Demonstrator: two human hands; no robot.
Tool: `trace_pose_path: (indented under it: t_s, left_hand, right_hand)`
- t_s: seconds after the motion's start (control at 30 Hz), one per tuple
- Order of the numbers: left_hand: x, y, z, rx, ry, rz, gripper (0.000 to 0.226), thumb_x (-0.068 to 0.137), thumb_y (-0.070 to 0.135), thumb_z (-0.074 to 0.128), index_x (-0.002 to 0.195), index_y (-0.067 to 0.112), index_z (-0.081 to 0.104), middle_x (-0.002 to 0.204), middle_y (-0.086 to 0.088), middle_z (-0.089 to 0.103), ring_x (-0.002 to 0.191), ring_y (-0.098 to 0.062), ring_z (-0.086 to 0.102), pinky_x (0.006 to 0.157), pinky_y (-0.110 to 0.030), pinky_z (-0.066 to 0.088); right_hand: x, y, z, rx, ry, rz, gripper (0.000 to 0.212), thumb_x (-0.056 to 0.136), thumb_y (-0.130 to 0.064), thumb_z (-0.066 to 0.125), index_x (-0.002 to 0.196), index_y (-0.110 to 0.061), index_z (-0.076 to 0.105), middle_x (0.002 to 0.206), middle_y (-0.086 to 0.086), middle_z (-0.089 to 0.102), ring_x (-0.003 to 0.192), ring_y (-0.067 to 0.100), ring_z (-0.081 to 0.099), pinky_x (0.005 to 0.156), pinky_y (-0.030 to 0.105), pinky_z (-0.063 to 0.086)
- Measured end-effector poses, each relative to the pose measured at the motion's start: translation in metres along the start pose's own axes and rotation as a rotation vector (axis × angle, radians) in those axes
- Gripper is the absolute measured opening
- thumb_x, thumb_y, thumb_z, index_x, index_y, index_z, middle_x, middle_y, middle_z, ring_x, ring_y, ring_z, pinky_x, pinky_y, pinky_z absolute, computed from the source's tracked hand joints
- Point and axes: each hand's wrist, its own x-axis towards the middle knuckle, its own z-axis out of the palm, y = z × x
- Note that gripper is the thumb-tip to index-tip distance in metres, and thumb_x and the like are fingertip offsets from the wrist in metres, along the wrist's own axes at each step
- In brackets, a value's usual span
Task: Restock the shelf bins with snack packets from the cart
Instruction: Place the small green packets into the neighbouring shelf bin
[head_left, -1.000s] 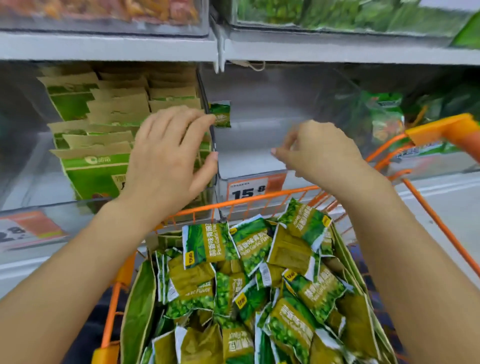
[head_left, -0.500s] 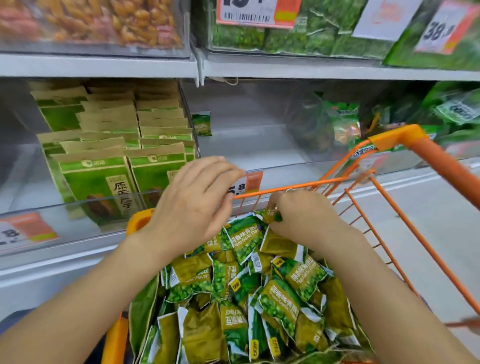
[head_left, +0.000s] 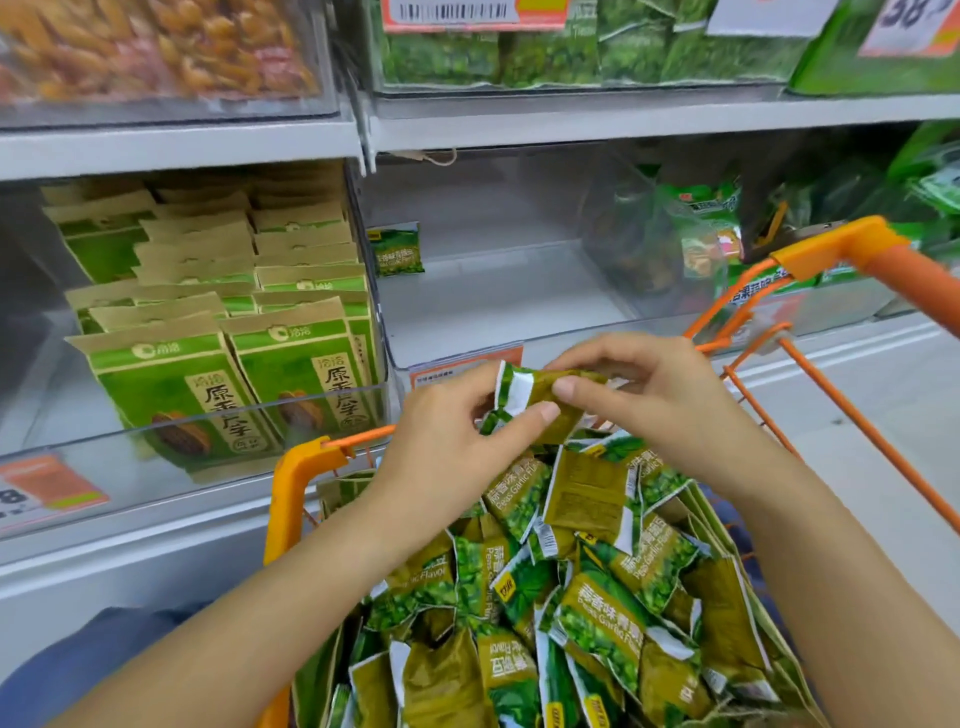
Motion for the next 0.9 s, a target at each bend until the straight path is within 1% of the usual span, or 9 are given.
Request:
trace_pose_path:
  t_s: [0.07, 0.13, 0.23, 0.37, 0.47, 0.6, 0.7, 0.77, 0.9]
  left_hand:
    - [0.005, 0.003, -0.003, 0.009, 0.128, 0.022, 0.020, 0.080, 0.041, 0.069, 0.094, 0.027, 0.074, 0.077, 0.004, 0.071, 0.072, -0.014, 0.064, 0.066, -0.040, 0.051]
    - [0.011, 0.005, -0.007, 0.082, 0.257, 0.086, 0.019, 0.078, 0.033, 0.073, 0.092, 0.021, 0.076, 0.082, 0.005, 0.074, 0.076, -0.013, 0.066, 0.070, -0.035, 0.053]
    - [0.020, 0.005, -0.001, 0.334, 0.325, 0.292, 0.032, 0.072, 0.005, 0.067, 0.101, 0.015, 0.076, 0.105, 0.004, 0.073, 0.104, -0.009, 0.066, 0.094, -0.026, 0.049]
    - [0.029, -0.007, 0.004, 0.464, 0.155, 0.411, 0.039, 0.083, 0.011, 0.058, 0.121, 0.009, 0.066, 0.127, -0.004, 0.064, 0.125, -0.017, 0.054, 0.106, -0.030, 0.041]
    - [0.036, -0.007, -0.013, 0.617, 0.104, 0.416, 0.046, 0.092, 0.027, 0.057, 0.133, 0.008, 0.055, 0.145, -0.012, 0.046, 0.136, -0.027, 0.040, 0.113, -0.037, 0.033]
    - [0.054, -0.017, -0.055, 1.008, 0.347, 0.219, 0.040, 0.091, 0.034, 0.051, 0.119, 0.009, 0.062, 0.129, -0.013, 0.058, 0.126, -0.035, 0.048, 0.110, -0.049, 0.028]
    - [0.061, -0.030, -0.080, 1.110, 0.335, 0.016, 0.041, 0.090, 0.038, 0.047, 0.110, 0.007, 0.065, 0.109, -0.016, 0.066, 0.094, -0.037, 0.063, 0.081, -0.043, 0.048]
    - [0.065, -0.036, -0.084, 1.124, 0.363, 0.010, 0.036, 0.090, 0.036, 0.049, 0.103, 0.009, 0.068, 0.095, -0.013, 0.069, 0.083, -0.035, 0.064, 0.066, -0.037, 0.048]
    - [0.073, -0.047, -0.080, 1.075, 0.457, 0.143, 0.025, 0.088, 0.027, 0.052, 0.091, 0.012, 0.072, 0.088, -0.005, 0.071, 0.082, -0.030, 0.063, 0.064, -0.036, 0.045]
  right_hand:
    - [0.002, -0.003, 0.000, -0.016, 0.155, 0.033, 0.015, 0.082, -0.038, 0.067, 0.092, -0.027, 0.069, 0.088, -0.006, 0.071, 0.075, 0.007, 0.067, 0.063, 0.024, 0.053]
    - [0.005, -0.007, 0.002, 0.059, 0.219, 0.105, 0.038, 0.079, -0.053, 0.056, 0.084, -0.018, 0.071, 0.077, 0.000, 0.072, 0.064, 0.012, 0.067, 0.058, 0.026, 0.054]
    - [0.009, -0.016, 0.011, 0.325, 0.031, 0.330, 0.054, 0.075, -0.060, 0.048, 0.084, -0.010, 0.070, 0.077, 0.008, 0.074, 0.068, 0.019, 0.072, 0.063, 0.027, 0.058]
    - [0.026, -0.012, 0.021, 0.614, -0.035, 0.451, 0.047, 0.080, -0.046, 0.062, 0.116, -0.016, 0.066, 0.104, 0.006, 0.065, 0.084, 0.015, 0.072, 0.072, 0.032, 0.058]
    - [0.055, -0.010, 0.016, 0.727, 0.128, 0.443, 0.026, 0.088, -0.028, 0.063, 0.110, -0.014, 0.066, 0.100, -0.002, 0.061, 0.094, 0.009, 0.063, 0.058, 0.023, 0.054]
    - [0.114, -0.002, 0.028, 0.397, 0.227, 0.419, 0.023, 0.090, -0.028, 0.065, 0.107, -0.013, 0.064, 0.103, 0.000, 0.060, 0.096, 0.013, 0.055, 0.062, 0.022, 0.049]
    - [0.158, 0.006, 0.048, 0.198, 0.136, 0.377, 0.026, 0.090, -0.018, 0.065, 0.110, -0.002, 0.064, 0.095, 0.006, 0.057, 0.080, 0.014, 0.052, 0.059, 0.021, 0.038]
    - [0.188, 0.012, 0.060, 0.067, 0.058, 0.364, 0.021, 0.089, -0.015, 0.066, 0.106, -0.003, 0.065, 0.094, 0.012, 0.059, 0.084, 0.018, 0.054, 0.064, 0.024, 0.043]
    - [0.242, 0.026, 0.078, -0.090, -0.002, 0.458, 0.035, 0.088, -0.023, 0.068, 0.115, -0.002, 0.060, 0.107, 0.015, 0.064, 0.091, 0.022, 0.063, 0.089, 0.036, 0.054]
